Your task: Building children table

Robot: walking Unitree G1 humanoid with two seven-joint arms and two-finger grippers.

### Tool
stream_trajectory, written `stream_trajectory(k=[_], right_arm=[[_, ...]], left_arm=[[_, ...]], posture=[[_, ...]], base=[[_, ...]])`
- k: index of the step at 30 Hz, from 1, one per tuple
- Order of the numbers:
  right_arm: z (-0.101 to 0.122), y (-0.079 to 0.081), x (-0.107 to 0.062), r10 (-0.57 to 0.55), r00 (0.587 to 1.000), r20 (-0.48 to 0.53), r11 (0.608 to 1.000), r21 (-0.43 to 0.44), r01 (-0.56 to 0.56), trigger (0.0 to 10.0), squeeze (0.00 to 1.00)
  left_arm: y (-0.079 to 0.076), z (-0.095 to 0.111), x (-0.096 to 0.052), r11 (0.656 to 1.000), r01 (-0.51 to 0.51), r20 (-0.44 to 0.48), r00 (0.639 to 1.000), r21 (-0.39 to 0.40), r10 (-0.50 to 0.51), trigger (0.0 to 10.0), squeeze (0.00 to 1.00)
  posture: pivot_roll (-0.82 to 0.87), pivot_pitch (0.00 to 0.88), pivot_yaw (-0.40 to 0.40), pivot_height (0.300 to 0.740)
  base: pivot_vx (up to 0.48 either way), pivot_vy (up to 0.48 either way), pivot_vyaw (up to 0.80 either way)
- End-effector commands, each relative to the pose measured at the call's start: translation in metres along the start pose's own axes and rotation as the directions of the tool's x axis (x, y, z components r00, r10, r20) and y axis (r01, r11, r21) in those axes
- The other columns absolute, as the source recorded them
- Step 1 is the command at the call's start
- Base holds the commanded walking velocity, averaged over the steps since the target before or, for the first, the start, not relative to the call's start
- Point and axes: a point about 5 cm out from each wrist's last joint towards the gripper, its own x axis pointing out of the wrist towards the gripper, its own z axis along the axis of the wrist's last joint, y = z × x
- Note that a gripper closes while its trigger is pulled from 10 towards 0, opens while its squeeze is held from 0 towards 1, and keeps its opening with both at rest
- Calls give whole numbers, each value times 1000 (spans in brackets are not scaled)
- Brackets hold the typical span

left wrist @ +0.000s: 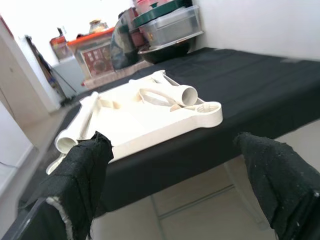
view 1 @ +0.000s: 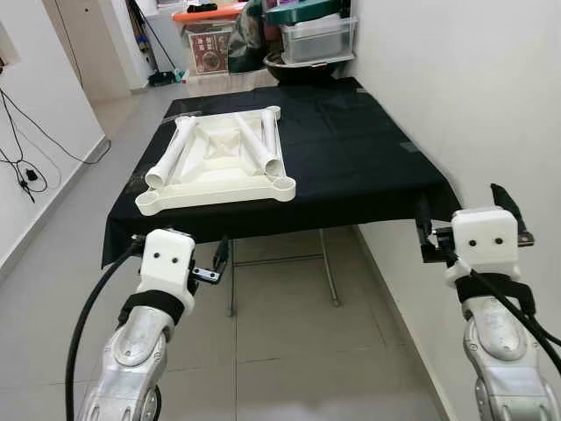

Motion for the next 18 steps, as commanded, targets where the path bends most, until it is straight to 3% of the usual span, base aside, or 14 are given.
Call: stream_trajectory(k=[1,5,8,18], right_arm=[[-6,14,-2,68,997,-37,997,39,-67,10000,0],[-9,30,-6,135,990,-50,989,66,-132,10000,0],[-9,40,-8,170,985,-41,982,87,-166,10000,0],[-5,64,-4,245,969,-26,960,149,-239,10000,0]], left_arm=[[-4,-3,-5,998,16,-9,1000,64,-16,10000,0],[-14,-7,-8,992,39,-18,999,119,-37,10000,0],[-17,-7,-7,993,42,-20,999,106,-40,10000,0],[-9,-11,-2,996,-7,-38,999,93,10,10000,0]], posture=[[-40,0,51,740],[-36,0,54,740],[-35,0,58,740],[-1,0,32,740]], base=[[0,0,0],[0,0,0],[0,0,0],[0,0,0]])
